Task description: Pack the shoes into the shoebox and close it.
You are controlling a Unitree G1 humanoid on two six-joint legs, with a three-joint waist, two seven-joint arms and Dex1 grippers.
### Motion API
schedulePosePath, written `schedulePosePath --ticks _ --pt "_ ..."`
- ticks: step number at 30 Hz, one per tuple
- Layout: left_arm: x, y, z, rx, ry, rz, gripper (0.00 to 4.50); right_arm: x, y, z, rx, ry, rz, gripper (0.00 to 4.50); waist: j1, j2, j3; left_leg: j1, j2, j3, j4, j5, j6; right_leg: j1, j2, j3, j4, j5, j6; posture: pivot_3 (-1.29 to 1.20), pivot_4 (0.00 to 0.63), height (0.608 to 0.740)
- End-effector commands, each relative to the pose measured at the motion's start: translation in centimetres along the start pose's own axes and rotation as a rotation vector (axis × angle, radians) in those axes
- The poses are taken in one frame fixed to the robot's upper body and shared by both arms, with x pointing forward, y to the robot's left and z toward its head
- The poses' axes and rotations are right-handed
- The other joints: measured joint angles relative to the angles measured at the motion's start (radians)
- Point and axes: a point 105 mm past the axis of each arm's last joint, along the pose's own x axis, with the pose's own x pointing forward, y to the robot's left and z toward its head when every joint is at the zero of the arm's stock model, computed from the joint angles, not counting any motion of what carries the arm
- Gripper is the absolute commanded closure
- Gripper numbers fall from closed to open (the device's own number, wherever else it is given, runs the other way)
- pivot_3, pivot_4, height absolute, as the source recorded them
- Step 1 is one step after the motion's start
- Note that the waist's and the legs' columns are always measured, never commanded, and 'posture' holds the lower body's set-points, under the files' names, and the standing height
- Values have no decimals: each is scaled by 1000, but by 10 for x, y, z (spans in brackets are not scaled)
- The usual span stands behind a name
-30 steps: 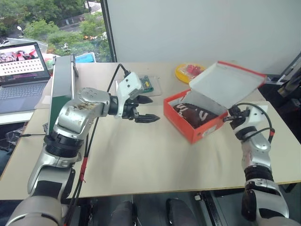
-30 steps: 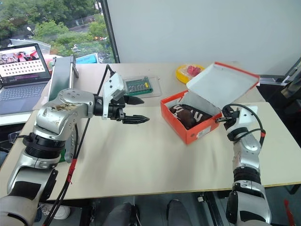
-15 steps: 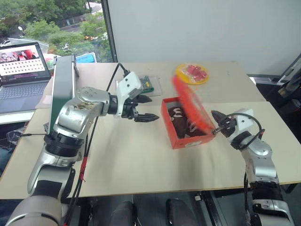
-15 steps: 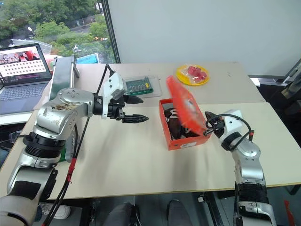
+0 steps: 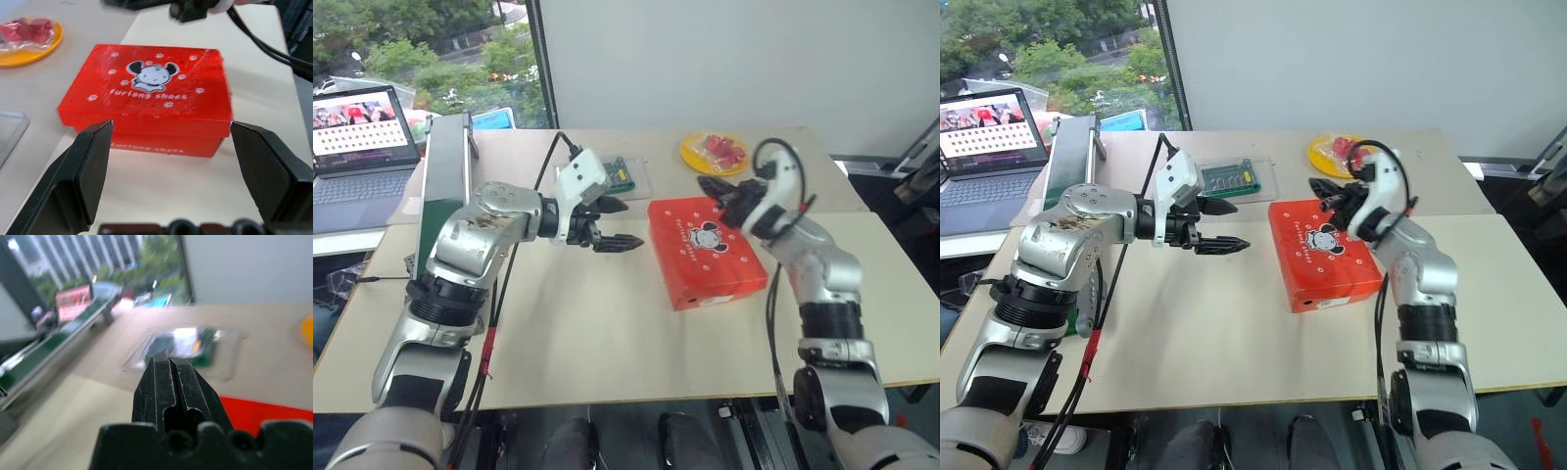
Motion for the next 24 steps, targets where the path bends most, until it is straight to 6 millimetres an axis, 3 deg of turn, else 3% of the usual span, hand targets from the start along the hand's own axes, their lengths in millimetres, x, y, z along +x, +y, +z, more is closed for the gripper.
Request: schedulePosePath --ticks 1,9,14,17,19,21,22,24 --pt "-11 3 9 35 -39 59 424 10 -4 -31 -26 158 -7 4483 6 0 0 -1 0 0 0 0 0 0 0 0 0 0 0 0 150 740" --pt "-22 14 3 -7 -74 174 424 7 -9 -32 -38 115 -24 4483 12 0 0 -1 0 0 1 0 0 -1 -1 0 0 0 1 0 150 740" --pt "-20 20 0 -25 -98 213 424 -11 2 16 -87 -38 32 3083 13 1 1 -2 0 0 1 0 0 -1 -1 0 0 0 1 0 150 740" --pt "-16 15 -4 -58 -148 204 424 -49 -8 44 -254 -28 -23 2041 22 2 1 -2 -1 0 1 0 0 -1 -2 0 0 1 1 0 150 740" --pt "-10 11 -8 -60 -165 197 424 -74 -19 48 -316 8 -87 1159 29 1 1 -2 -1 -1 1 0 1 -1 -1 -1 -1 0 1 0 150 740" --pt "-7 6 -11 -52 -175 184 424 -90 -29 47 -346 38 -139 669 33 1 1 -2 -1 -1 1 -1 1 0 -1 -2 -3 0 1 0 150 740" --pt "-4 4 -12 -43 -180 180 424 -102 -35 46 -353 54 -178 149 33 1 2 -2 -1 0 1 -1 1 0 -1 -2 -3 0 1 0 150 740" --pt "0 0 -14 -45 -208 172 424 -126 -48 45 -354 71 -262 35 33 1 2 -1 -1 1 1 -1 1 1 -1 -1 -4 1 1 0 150 740"
